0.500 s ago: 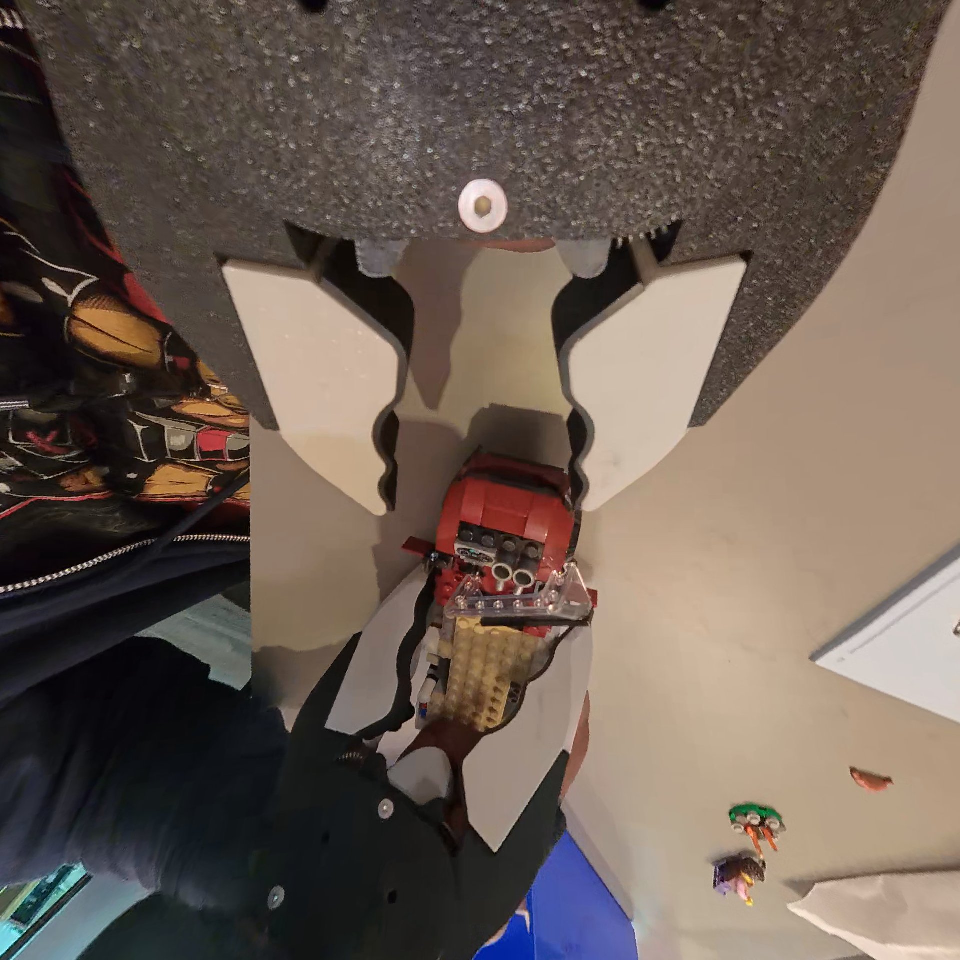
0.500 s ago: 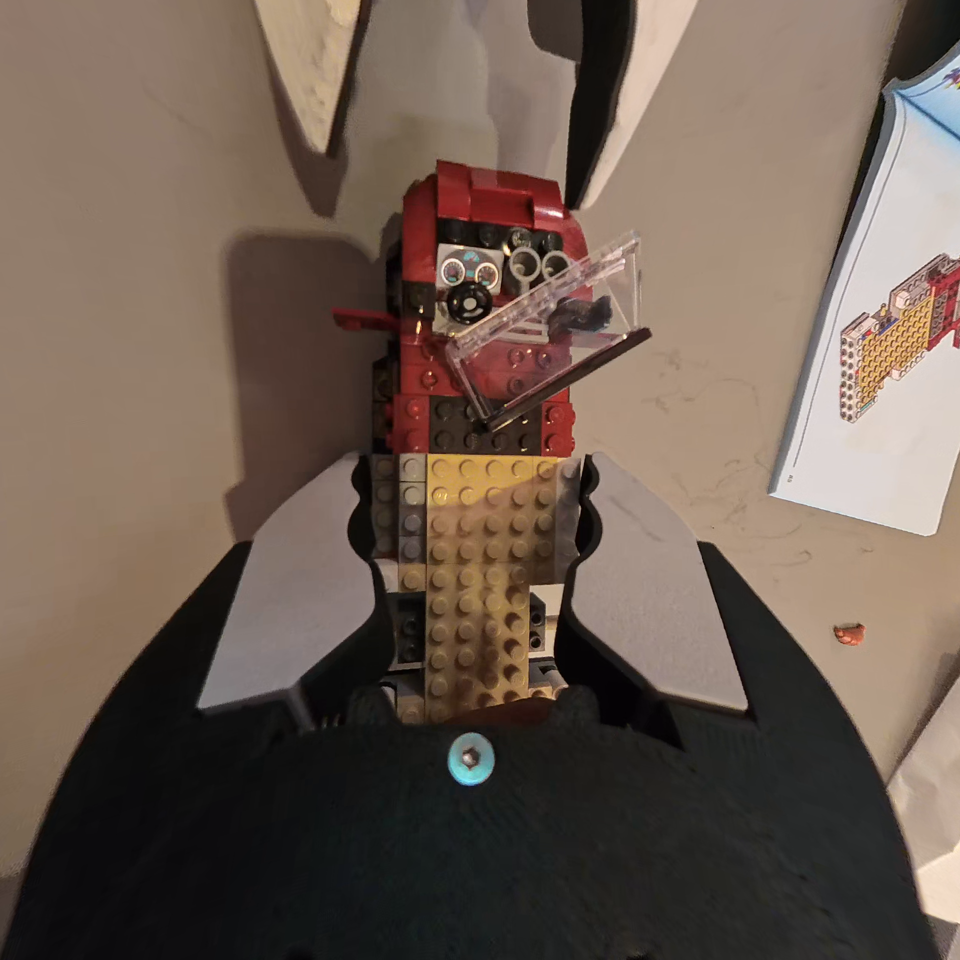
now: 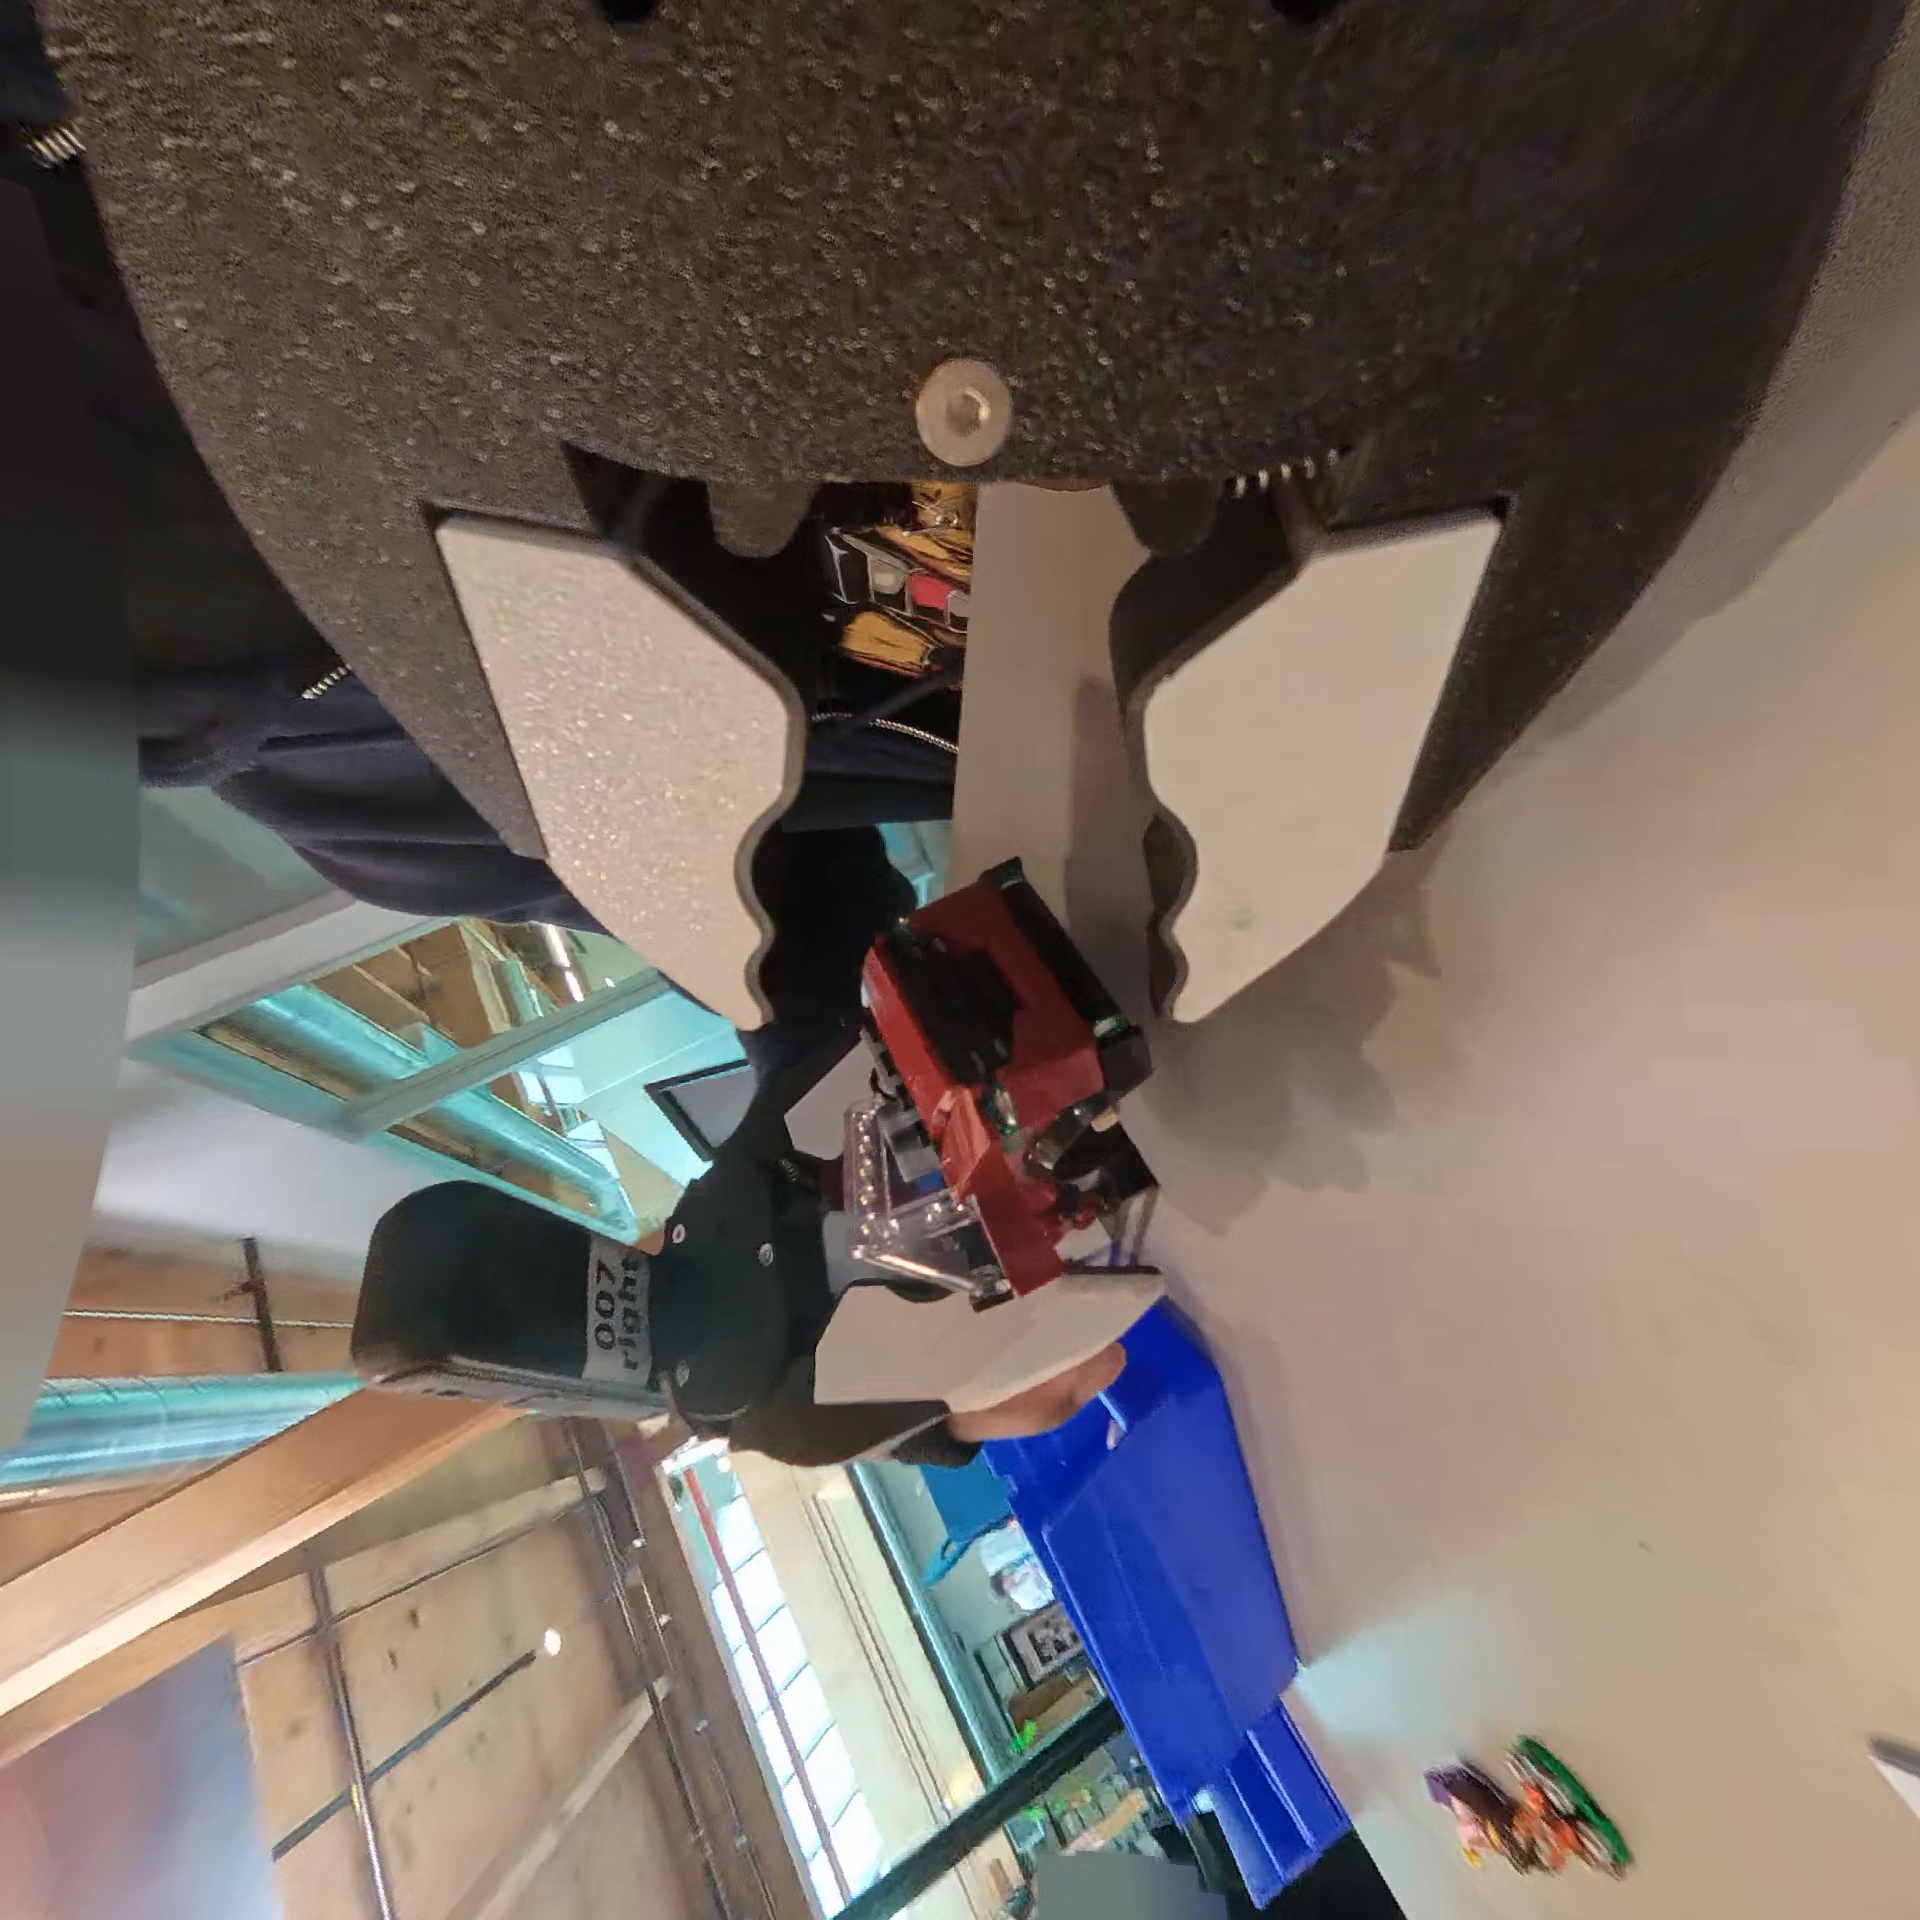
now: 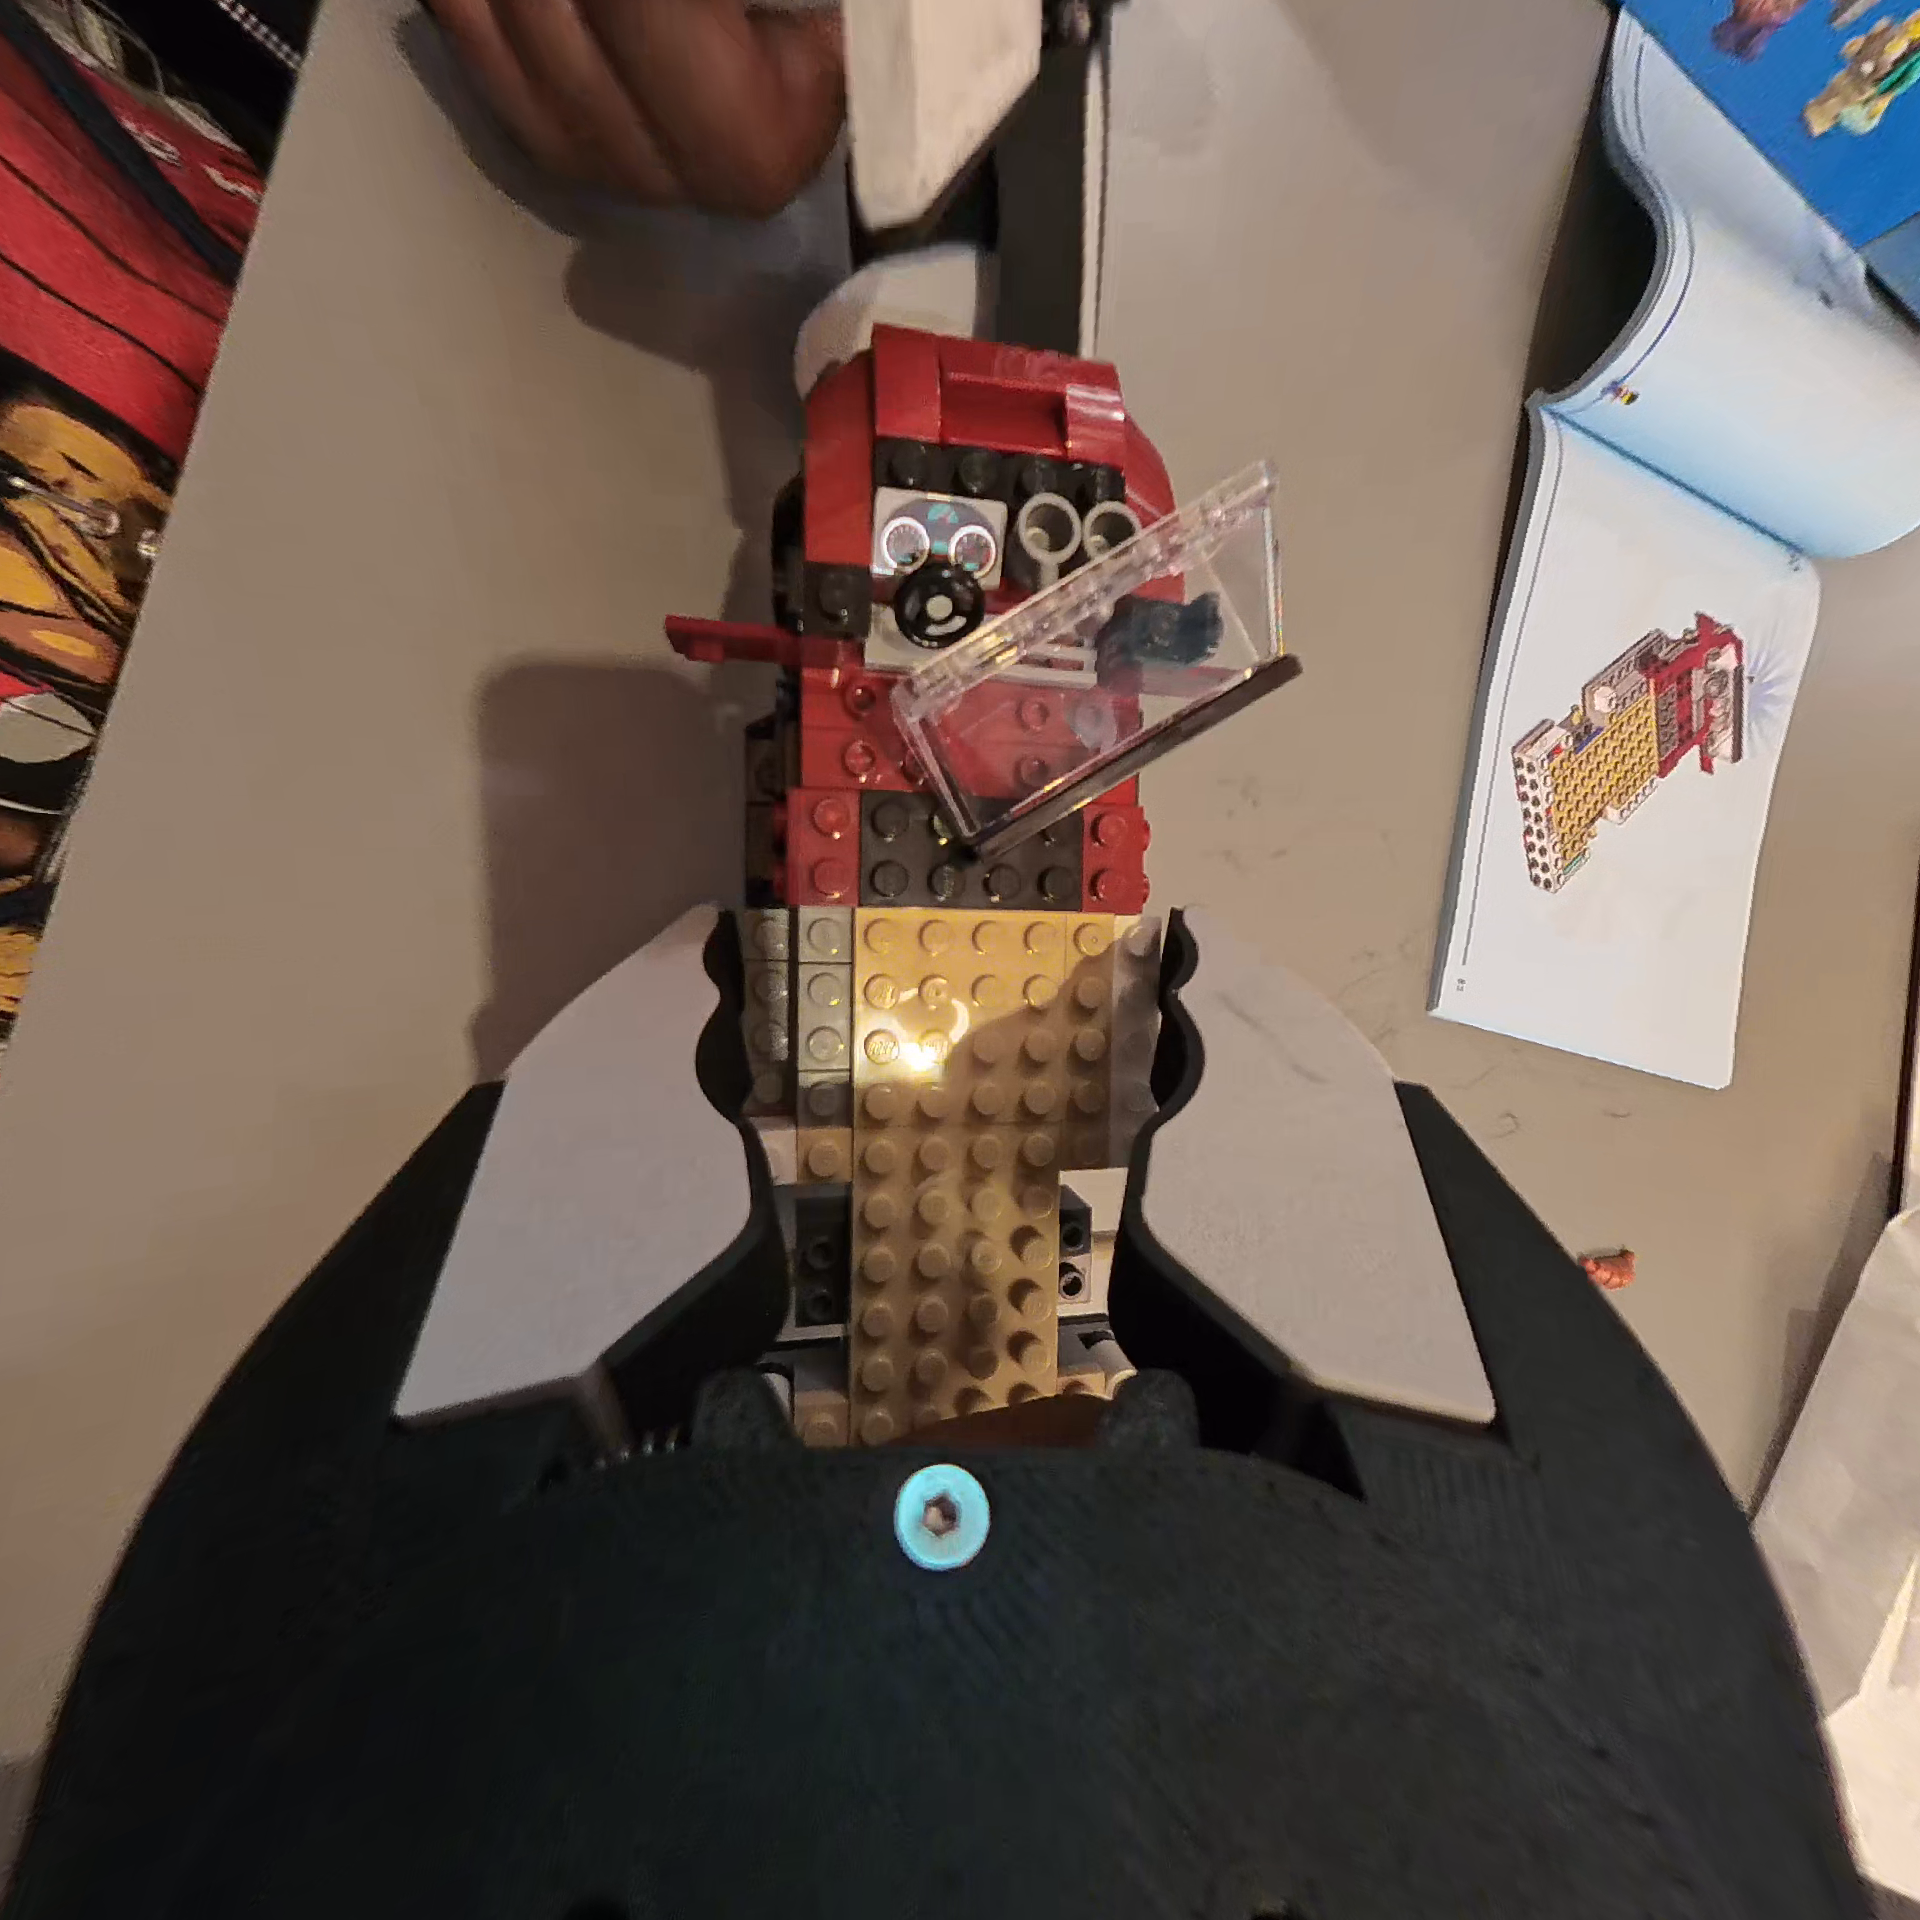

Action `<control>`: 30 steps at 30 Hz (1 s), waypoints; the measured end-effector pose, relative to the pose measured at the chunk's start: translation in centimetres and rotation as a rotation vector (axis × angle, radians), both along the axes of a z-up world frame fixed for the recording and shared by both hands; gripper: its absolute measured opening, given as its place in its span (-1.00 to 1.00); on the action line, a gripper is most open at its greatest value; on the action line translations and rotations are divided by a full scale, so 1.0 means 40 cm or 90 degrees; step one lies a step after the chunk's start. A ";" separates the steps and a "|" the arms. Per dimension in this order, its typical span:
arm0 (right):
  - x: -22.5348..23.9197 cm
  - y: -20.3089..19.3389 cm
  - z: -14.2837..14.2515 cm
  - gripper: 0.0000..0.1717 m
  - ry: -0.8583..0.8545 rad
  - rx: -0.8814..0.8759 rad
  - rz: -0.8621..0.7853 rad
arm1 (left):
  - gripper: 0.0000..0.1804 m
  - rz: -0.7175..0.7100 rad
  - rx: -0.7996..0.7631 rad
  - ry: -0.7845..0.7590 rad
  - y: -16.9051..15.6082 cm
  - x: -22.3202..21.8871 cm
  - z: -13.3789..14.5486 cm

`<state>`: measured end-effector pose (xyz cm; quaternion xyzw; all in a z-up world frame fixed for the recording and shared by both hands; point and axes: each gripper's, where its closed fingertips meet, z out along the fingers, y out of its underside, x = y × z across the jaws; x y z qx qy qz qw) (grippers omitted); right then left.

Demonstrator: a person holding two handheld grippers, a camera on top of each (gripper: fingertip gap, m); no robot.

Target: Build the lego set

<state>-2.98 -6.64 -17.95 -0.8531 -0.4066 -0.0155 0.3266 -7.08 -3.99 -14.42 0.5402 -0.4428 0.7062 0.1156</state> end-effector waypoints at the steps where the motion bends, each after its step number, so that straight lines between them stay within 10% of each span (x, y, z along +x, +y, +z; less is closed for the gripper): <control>1: -0.005 -0.002 0.002 -0.11 0.001 0.001 0.007 | -0.25 -0.016 -0.002 0.003 -0.013 -0.001 -0.003; 30: -0.042 -0.037 0.041 -0.10 0.021 -0.001 0.099 | -0.32 -0.114 -0.085 -0.060 -0.137 -0.019 0.044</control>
